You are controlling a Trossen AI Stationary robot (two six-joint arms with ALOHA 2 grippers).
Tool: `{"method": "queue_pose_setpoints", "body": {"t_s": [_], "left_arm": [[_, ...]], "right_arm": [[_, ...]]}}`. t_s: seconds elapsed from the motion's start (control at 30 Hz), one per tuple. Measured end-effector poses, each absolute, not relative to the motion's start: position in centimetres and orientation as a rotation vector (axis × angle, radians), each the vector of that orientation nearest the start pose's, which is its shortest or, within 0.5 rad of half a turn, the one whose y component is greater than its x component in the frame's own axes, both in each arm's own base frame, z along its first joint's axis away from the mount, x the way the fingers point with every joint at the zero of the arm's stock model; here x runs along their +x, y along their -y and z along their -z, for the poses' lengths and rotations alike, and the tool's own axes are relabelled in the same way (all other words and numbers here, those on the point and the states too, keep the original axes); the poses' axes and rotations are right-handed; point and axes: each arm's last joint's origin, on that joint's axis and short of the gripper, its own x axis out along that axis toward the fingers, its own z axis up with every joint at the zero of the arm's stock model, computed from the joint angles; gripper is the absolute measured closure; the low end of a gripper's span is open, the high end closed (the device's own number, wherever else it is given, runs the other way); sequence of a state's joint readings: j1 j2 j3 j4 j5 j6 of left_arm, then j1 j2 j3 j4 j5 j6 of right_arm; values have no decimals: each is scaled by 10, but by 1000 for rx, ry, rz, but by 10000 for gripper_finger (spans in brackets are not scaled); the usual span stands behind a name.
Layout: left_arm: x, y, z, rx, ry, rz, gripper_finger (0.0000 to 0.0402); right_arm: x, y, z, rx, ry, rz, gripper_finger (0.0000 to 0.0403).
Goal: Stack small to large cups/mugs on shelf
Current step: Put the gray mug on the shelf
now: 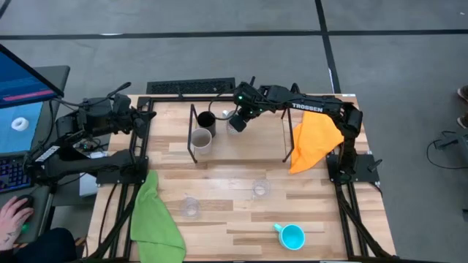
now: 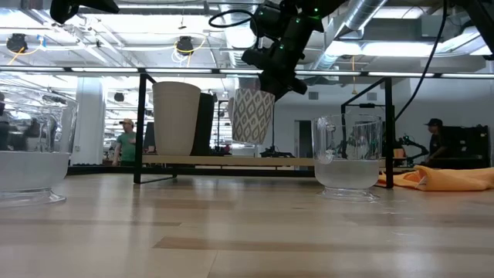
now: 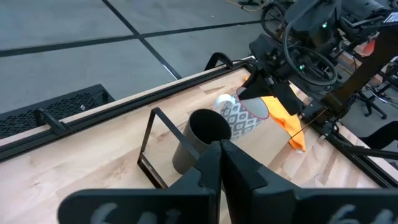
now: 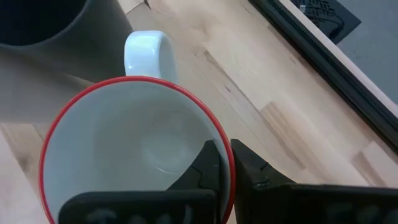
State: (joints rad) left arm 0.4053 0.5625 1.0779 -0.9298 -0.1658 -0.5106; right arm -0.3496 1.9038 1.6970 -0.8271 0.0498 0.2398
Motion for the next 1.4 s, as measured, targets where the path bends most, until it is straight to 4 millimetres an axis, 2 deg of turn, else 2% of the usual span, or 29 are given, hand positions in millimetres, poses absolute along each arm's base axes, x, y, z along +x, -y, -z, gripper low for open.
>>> {"method": "queue_pose_setpoints", "body": {"t_s": [0.3, 0.57, 0.97, 1.13, 1.4], "left_arm": [[61, -32, -378, -539, -264, -664, 401], [61, -32, -378, -539, -263, -665, 402], [61, -32, -378, -539, -263, -665, 401], [61, -32, -378, -539, -263, -665, 401], [61, -32, -378, -539, -263, -665, 401]], "right_arm": [[384, 141, -279, 365, -969, 482, 377], [394, 141, -269, 357, -950, 476, 377], [392, 145, -266, 364, -969, 487, 377], [392, 145, -266, 364, -971, 486, 364], [392, 145, -266, 365, -971, 486, 374]]}}
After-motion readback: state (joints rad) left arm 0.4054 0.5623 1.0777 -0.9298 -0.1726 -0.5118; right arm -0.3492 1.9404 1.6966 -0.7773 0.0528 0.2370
